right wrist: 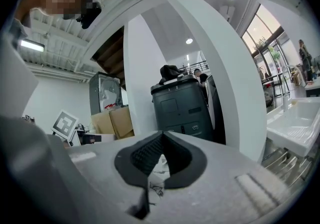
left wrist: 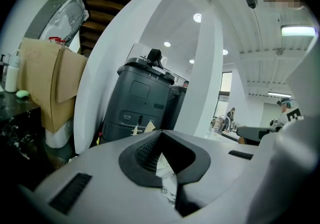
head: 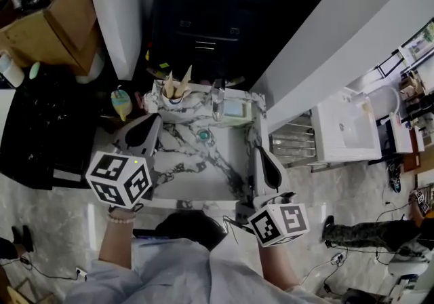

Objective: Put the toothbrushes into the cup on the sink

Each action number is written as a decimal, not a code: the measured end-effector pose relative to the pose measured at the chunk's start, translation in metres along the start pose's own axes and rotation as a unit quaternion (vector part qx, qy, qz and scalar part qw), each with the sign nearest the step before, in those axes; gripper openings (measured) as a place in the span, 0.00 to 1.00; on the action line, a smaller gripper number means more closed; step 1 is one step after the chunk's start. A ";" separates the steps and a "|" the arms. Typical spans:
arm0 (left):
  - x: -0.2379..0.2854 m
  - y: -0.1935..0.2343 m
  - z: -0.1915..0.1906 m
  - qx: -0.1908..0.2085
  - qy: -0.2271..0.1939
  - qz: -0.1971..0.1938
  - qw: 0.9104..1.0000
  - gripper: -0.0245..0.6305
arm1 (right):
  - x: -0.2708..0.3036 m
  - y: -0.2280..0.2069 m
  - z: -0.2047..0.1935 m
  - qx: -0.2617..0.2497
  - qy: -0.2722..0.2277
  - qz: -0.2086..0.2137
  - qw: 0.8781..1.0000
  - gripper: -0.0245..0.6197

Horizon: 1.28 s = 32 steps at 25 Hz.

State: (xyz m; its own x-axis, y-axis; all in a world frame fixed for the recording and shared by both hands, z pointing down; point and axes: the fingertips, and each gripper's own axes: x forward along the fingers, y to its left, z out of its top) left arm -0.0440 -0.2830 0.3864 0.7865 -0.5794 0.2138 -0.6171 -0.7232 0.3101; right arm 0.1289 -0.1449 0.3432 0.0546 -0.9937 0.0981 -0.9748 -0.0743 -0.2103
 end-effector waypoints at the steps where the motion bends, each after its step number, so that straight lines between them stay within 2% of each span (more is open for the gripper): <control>1: -0.006 -0.005 -0.001 0.000 -0.001 -0.004 1.000 0.05 | -0.003 0.003 0.000 0.000 -0.002 0.002 1.000 0.04; 5: -0.026 -0.020 -0.002 0.015 -0.004 -0.005 1.000 0.05 | -0.012 0.012 0.002 0.000 -0.009 0.014 1.000 0.04; 12: -0.060 -0.055 -0.002 0.019 -0.011 -0.001 1.000 0.05 | -0.035 0.018 0.013 -0.007 -0.021 0.040 0.999 0.04; 22: -0.090 -0.120 -0.010 0.017 -0.028 0.009 0.999 0.05 | -0.087 0.005 0.025 -0.016 -0.022 0.067 0.997 0.04; 32: -0.113 -0.151 -0.003 0.035 -0.044 0.018 0.998 0.05 | -0.107 0.007 0.042 -0.026 -0.037 0.090 0.995 0.04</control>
State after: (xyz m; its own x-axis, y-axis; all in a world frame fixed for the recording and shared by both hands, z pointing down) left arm -0.0397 -0.1072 0.3181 0.7600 -0.6344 0.1408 -0.6480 -0.7235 0.2378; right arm 0.1250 -0.0427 0.2899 -0.1079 -0.9941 -0.0094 -0.9800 0.1079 -0.1669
